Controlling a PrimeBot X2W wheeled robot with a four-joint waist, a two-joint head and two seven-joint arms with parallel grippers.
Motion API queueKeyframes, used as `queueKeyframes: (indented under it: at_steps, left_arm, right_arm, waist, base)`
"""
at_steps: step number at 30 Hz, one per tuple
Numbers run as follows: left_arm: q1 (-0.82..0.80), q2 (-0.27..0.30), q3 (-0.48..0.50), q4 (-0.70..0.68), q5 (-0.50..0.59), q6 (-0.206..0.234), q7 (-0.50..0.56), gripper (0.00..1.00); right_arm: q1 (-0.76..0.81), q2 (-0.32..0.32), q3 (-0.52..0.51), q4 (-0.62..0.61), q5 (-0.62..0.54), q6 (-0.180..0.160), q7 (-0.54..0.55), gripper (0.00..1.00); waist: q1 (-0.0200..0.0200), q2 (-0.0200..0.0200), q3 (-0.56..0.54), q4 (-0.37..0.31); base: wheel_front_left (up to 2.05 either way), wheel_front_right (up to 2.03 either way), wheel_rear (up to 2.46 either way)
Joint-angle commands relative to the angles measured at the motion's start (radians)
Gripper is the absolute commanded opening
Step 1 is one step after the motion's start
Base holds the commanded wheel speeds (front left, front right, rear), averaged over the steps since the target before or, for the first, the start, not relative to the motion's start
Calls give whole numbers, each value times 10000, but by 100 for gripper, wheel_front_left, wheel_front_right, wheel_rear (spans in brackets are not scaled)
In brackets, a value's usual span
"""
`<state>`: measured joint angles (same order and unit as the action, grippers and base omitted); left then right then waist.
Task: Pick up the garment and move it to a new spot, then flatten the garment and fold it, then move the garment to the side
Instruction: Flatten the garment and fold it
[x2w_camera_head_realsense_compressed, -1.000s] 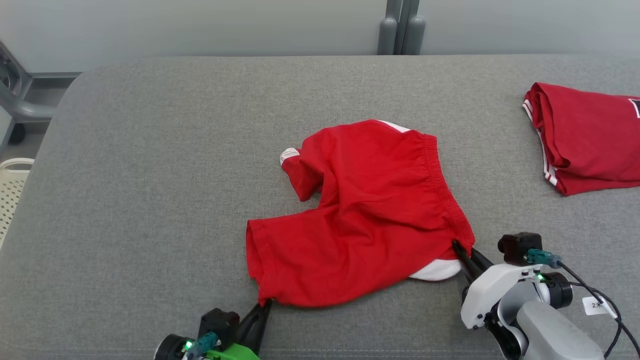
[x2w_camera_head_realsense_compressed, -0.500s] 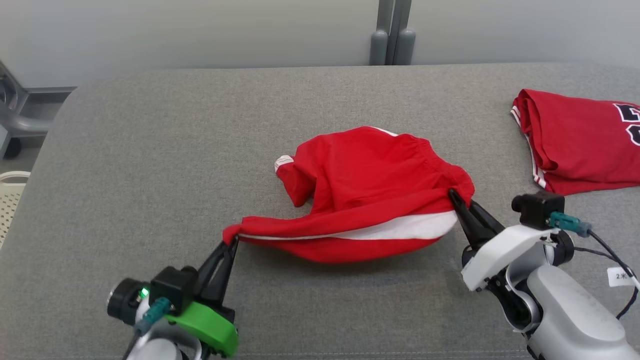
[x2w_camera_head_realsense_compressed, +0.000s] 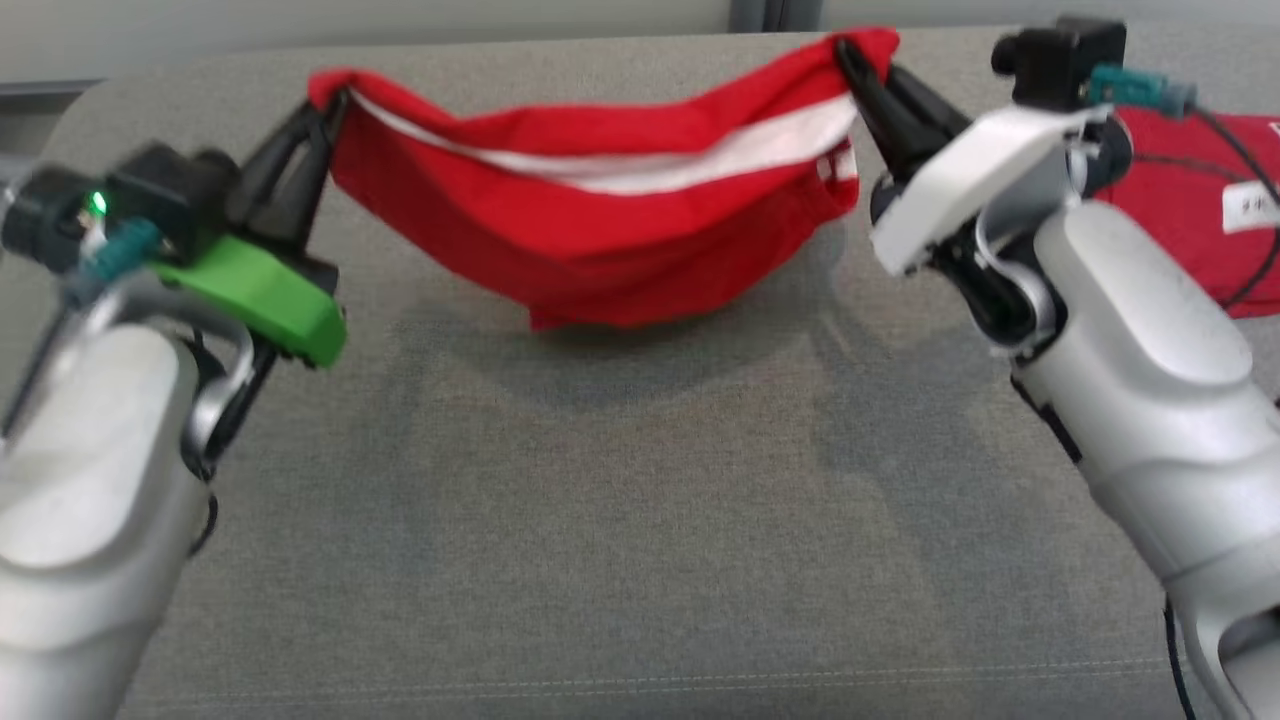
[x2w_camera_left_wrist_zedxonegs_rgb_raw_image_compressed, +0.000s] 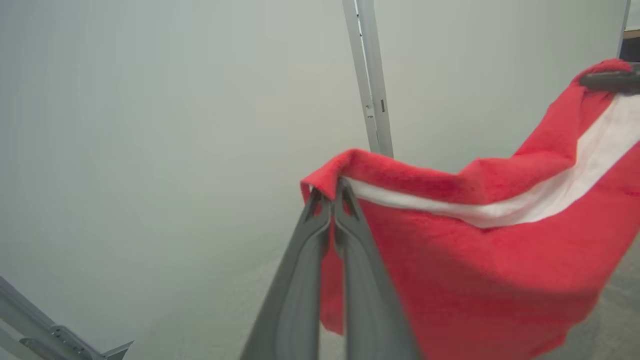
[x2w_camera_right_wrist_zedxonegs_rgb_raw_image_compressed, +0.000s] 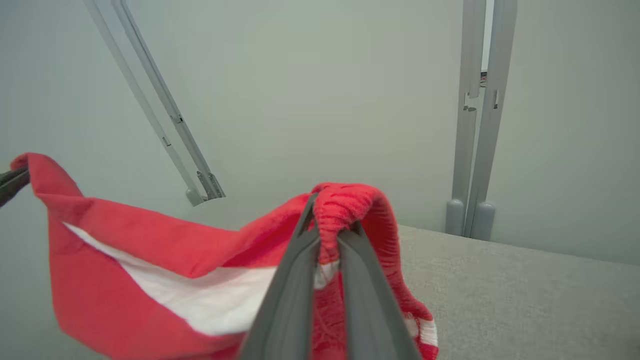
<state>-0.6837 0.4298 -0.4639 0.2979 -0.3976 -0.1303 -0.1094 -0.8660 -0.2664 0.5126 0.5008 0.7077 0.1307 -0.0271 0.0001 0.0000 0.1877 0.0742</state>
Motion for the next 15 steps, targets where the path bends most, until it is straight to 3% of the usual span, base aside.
queueKeyframes:
  at_steps: [1,10,15]
  left_arm:
    - [-756,188,-100,134,-422,12,82,0]
    - [-5347,1338,-932,1545,-1616,12,447,0]
    - [-7379,1381,-1101,2616,-2259,20,351,0]
  right_arm:
    - [-696,72,27,267,53,-1,10,0]
    - [-5187,775,-56,2573,390,-1,188,0]
    - [-7197,1044,-412,4176,437,-9,0,0]
  waist:
    - [-1,0,898,-194]
    - [-1,0,2591,-333]
    - [-1,0,3185,-189]
  base:
    - [0,0,0]
    - [0,0,0]
    - [0,0,0]
